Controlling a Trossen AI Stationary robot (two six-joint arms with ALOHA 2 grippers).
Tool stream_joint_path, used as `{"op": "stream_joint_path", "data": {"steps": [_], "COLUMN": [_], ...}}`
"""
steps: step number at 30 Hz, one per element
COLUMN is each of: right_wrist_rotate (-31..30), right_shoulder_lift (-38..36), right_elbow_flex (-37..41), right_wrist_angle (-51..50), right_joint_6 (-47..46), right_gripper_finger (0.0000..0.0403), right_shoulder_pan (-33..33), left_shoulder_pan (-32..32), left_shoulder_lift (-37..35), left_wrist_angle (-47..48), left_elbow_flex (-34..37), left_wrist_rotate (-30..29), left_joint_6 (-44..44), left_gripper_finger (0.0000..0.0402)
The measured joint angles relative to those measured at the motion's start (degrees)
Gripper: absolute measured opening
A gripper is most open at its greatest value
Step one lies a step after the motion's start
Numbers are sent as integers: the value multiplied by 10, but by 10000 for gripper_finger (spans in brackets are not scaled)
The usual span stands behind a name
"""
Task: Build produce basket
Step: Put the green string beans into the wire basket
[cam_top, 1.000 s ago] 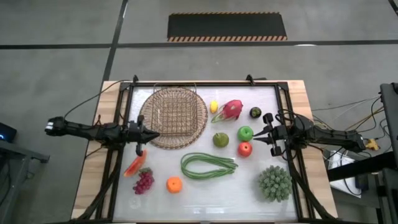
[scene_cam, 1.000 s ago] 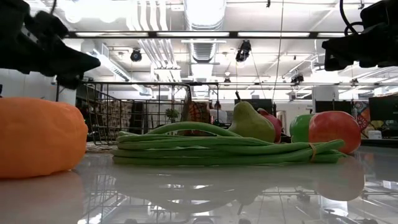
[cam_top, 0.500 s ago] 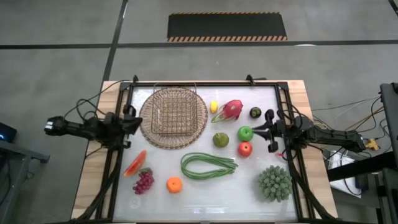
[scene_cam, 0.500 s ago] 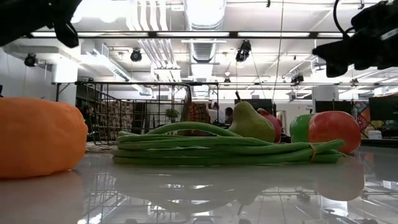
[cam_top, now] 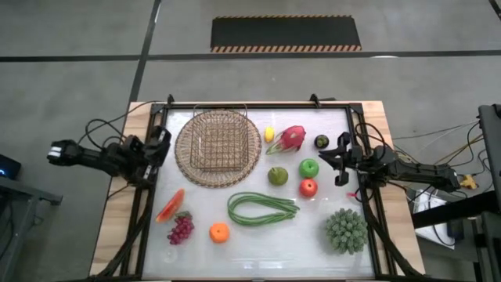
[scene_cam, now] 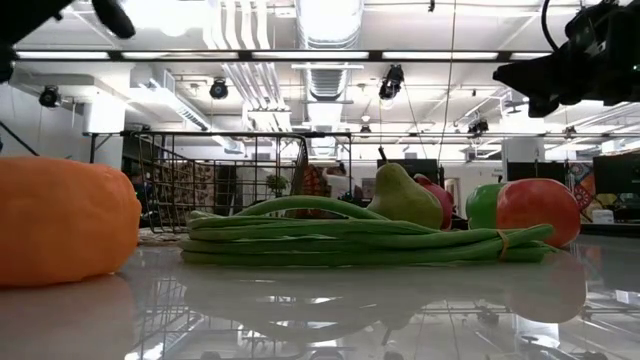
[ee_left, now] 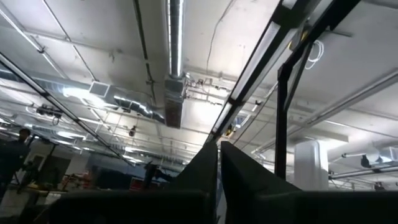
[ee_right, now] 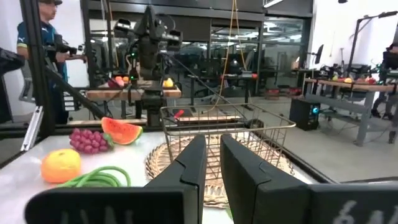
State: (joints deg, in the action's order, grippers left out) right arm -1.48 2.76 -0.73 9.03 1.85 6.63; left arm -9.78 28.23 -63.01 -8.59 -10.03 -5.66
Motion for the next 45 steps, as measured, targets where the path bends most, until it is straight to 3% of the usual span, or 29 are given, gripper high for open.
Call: {"op": "stream_joint_path", "data": {"steps": [6, 13, 20, 25, 32, 35, 45], "right_wrist_rotate": [18, 121, 137, 135, 129, 122, 118], "right_shoulder_lift": [0, 0, 0, 0, 0, 0, 0], "right_elbow_flex": [0, 0, 0, 0, 0, 0, 0], "right_wrist_angle": [11, 131, 133, 136, 137, 137, 140], "right_joint_6": [-97, -68, -67, -49, -35, -32, -10], "right_gripper_finger": [38, 38, 38, 38, 38, 38, 38], "right_shoulder_pan": [0, -2, -36, -67, -73, -73, -73], "left_shoulder_pan": [0, -3, -19, -27, -51, -67, -106], "left_shoulder_lift": [113, 251, 366, 427, 502, 535, 676], "left_wrist_angle": [0, 16, 81, 149, 332, 445, 850], "left_elbow_flex": [-92, -209, -304, -365, -463, -516, -740], "left_wrist_rotate": [1, 19, 35, 34, 15, -9, -12], "left_joint_6": [31, 30, 28, -19, -116, -156, -255], "left_gripper_finger": [3, 3, 3, 3, 3, 3, 3]}}
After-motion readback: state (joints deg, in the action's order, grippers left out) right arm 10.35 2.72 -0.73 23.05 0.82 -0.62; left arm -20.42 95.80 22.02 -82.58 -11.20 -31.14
